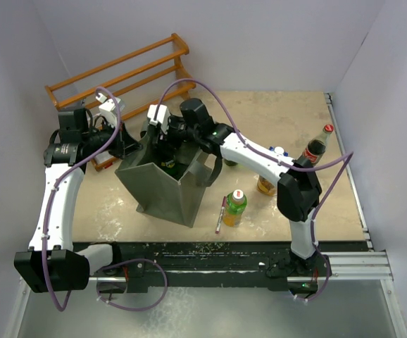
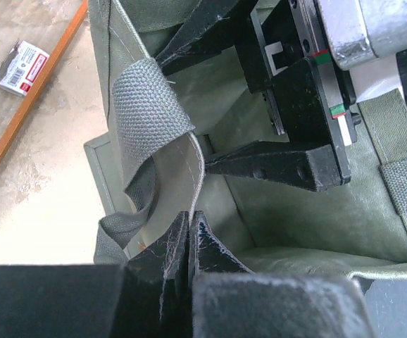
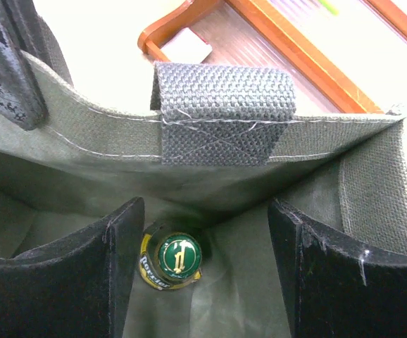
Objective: Place the beverage into the canvas bag
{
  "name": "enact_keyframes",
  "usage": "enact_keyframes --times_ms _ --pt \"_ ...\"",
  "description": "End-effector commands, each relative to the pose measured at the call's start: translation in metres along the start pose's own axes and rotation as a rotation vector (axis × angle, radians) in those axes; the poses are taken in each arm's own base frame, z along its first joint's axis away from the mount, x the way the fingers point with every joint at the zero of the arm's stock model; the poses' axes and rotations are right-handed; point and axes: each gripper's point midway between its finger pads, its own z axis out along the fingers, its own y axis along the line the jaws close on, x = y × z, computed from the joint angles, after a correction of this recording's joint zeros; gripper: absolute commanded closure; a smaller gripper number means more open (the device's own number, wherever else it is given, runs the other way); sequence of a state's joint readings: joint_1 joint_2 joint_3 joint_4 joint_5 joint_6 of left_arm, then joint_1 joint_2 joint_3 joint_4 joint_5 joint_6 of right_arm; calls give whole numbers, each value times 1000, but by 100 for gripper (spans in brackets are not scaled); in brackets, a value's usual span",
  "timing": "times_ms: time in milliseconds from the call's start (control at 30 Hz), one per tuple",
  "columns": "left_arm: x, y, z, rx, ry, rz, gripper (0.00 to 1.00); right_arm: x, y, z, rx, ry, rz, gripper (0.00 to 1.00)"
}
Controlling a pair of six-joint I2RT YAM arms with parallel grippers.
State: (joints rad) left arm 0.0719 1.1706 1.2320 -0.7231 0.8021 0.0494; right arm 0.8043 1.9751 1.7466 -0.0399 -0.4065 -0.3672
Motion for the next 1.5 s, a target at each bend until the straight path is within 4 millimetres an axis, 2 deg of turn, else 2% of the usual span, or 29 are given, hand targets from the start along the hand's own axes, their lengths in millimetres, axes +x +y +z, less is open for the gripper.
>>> enact_keyframes --times_ms 0,300,433,533,600,733,833,967,1167,1467 --pt "-3 2 -3 -16 -7 24 100 -62 -14 -33 43 -102 -52 27" --pt "-12 2 -2 -10 -19 12 100 -126 -10 -83 37 -185 -57 22" --pt "-15 2 -2 -9 -23 12 100 -138 -9 -113 61 -169 -61 22" --pt "-16 1 -2 -7 -27 12 100 -143 -21 -146 131 -158 -60 22" --pt "-17 2 -2 -8 -30 15 100 -139 -33 -166 182 -145 -34 22" --pt "-17 2 -1 -7 -31 15 100 -111 -69 -207 301 -82 52 22" --pt "-17 3 -1 -6 -30 15 100 -76 -92 -233 376 -19 119 22" --pt "-18 3 -1 -4 -31 13 100 -20 -108 -253 441 79 208 22" --pt "-18 3 -1 -6 -30 14 100 56 -101 -242 414 227 329 22" --pt "-16 3 -1 -9 -27 12 100 125 -95 -216 354 381 431 23"
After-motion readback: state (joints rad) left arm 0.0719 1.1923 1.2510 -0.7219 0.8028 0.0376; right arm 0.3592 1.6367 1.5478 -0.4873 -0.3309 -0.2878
